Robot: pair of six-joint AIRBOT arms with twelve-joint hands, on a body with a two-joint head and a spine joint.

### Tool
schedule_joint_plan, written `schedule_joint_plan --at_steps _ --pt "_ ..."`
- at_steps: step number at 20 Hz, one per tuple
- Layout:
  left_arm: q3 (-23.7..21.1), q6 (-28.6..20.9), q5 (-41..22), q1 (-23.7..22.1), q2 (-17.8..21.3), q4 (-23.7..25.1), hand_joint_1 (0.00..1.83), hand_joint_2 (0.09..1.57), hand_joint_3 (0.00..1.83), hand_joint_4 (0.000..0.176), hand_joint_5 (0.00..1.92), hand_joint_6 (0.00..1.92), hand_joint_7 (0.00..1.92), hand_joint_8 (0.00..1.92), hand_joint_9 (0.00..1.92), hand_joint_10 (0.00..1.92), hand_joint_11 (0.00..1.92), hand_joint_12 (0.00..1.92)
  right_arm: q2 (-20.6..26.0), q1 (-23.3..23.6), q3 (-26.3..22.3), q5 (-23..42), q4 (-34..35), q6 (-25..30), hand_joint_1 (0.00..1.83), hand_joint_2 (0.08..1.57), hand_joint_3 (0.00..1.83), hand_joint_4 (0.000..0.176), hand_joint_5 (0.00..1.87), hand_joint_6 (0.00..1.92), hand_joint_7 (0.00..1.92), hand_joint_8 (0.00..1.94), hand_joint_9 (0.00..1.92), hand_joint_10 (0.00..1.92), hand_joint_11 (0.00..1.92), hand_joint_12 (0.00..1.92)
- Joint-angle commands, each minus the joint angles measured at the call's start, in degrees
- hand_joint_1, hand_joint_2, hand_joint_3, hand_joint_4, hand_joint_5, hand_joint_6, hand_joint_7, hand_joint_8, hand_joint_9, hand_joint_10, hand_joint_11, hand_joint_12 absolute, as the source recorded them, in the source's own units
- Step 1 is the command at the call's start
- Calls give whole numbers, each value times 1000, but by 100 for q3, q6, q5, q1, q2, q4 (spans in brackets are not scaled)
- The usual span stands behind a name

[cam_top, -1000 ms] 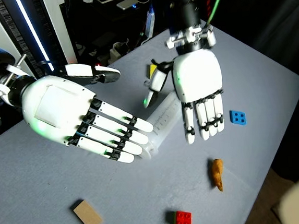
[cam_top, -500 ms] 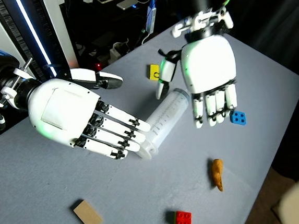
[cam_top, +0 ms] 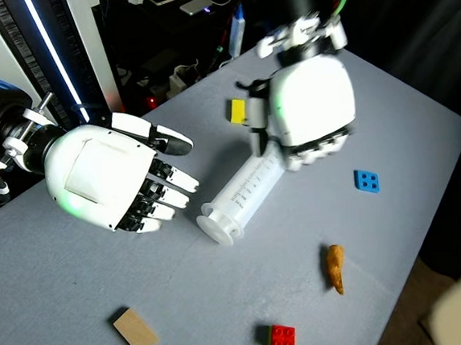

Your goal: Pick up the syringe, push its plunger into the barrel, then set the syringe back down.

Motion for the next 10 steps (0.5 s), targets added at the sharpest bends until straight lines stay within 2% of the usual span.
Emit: schedule_joint_plan --at_steps 1,3,5,7,10 --pt "-7 -144 -219 21 -14 492 511 1288 1 0 1307 1921 1363 1921 1350 1921 1389 1921 11 84 -3 528 -355 54 304 1341 14 0 1294 1921 1410 1941 1584 1921 1766 1921" --pt "-21 -530 -237 78 -15 613 488 1337 4 0 1359 1921 1441 1921 1450 1921 1473 1921 12 86 -3 527 -355 55 271 1430 26 0 1330 1921 1475 1941 1647 1921 1825 1921" --pt "-50 -691 -235 124 -15 677 450 1369 9 0 1373 1921 1468 1921 1495 1921 1530 1921 14 86 4 506 -356 85 209 1485 20 0 1347 1921 1524 1941 1675 1921 1835 1921" --pt "-122 -951 -236 215 -15 756 464 1371 3 0 1332 1921 1464 1921 1484 1921 1517 1921 15 93 20 475 -357 136 277 1482 3 0 1339 1921 1528 1941 1672 1921 1838 1921" --pt "-181 -1072 -236 271 -16 851 491 1386 4 0 1243 1921 1428 1921 1470 1921 1505 1921 15 92 27 466 -378 143 266 1492 2 0 1296 1921 1490 1941 1622 1921 1789 1921"
